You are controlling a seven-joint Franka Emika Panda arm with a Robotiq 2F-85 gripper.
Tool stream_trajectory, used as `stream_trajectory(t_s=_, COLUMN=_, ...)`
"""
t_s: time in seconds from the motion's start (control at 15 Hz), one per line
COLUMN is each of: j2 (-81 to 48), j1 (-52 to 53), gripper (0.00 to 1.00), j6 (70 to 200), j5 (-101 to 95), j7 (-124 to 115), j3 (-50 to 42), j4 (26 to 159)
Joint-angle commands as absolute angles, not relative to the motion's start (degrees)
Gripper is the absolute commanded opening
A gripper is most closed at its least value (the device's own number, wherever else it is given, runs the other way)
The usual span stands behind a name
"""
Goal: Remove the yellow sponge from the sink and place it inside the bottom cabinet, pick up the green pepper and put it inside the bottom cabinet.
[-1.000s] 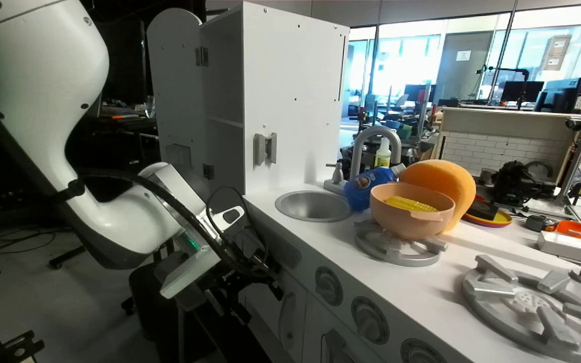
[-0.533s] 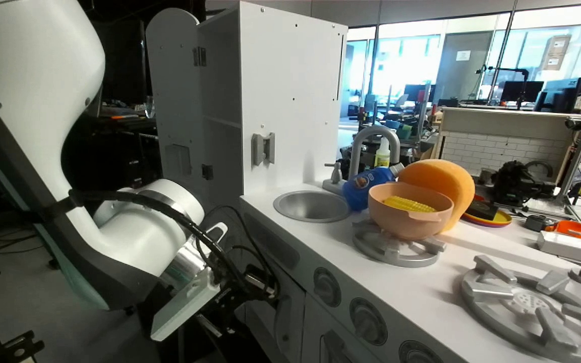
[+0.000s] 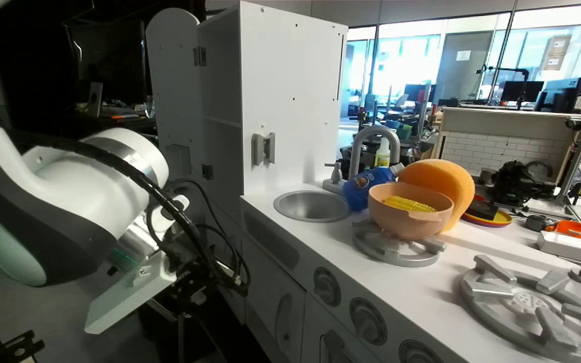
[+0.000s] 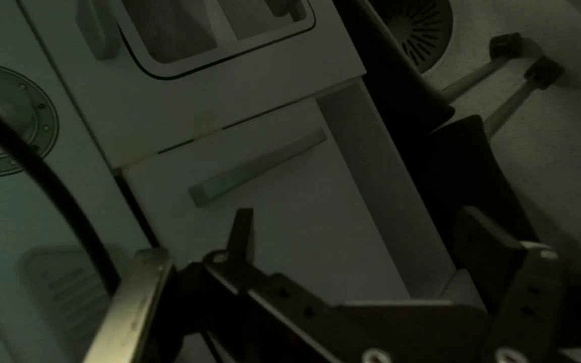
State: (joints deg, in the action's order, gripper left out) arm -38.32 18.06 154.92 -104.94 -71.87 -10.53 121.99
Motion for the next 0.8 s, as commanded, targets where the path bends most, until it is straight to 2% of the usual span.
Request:
stream_trajectory(t_s=0.0, j2=-24.58, j1=17.38, gripper=1.00, j6=159.78, j5=-105.71, j7=-70.71, j3=-11.64, j4=134.23)
stream_trajectory(t_s=0.13, j2=-18.32, j1=17.29, gripper=1.00, j6=162.36, j5=-97.89, j7=-63.36, j3=-12.82, j4=139.88)
stream_trajectory(t_s=0.2, j2=-14.69, j1=9.53, gripper=1.00, j6=160.70, j5=-94.68, j7=-58.70, j3=-5.87, j4=142.95)
stream_trajectory(t_s=0.27, j2=-12.35, j1=15.10, gripper=1.00, j6=164.21, j5=-88.30, j7=-54.71, j3=-12.40, j4=145.72)
stream_trajectory(t_s=0.33, j2=-9.60, j1=7.06, gripper=1.00, j6=163.34, j5=-84.44, j7=-50.94, j3=-5.34, j4=148.44)
stream_trajectory(t_s=0.73, j2=0.96, j1=1.14, gripper=1.00, j6=167.90, j5=-55.90, j7=-31.75, j3=-2.89, j4=161.07)
